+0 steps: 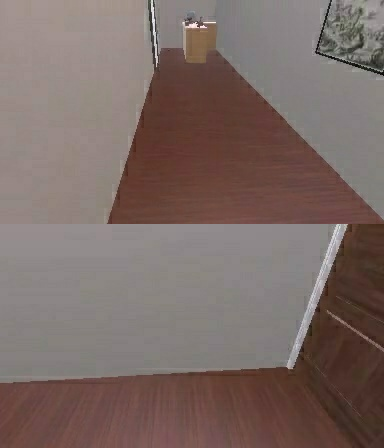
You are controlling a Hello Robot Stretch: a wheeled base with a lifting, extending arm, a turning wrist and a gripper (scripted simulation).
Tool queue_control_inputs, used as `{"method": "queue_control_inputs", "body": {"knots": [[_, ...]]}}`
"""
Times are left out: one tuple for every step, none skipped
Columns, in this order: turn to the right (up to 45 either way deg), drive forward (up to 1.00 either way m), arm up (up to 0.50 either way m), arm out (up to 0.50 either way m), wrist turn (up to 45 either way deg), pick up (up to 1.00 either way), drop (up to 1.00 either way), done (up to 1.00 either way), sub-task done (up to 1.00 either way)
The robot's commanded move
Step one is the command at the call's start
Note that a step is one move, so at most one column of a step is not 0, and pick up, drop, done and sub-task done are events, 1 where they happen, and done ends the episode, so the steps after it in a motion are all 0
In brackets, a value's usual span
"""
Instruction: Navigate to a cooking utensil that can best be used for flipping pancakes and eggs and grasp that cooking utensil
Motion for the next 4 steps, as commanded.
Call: {"method": "queue_control_inputs", "body": {"knots": [[0.0, 1.00, 0.00, 0.00, 0.0, 0.00, 0.00, 0.00, 0.00], [0.0, 1.00, 0.00, 0.00, 0.0, 0.00, 0.00, 0.00, 0.00], [0.0, 1.00, 0.00, 0.00, 0.0, 0.00, 0.00, 0.00, 0.00], [0.0, 1.00, 0.00, 0.00, 0.0, 0.00, 0.00, 0.00, 0.00]]}}
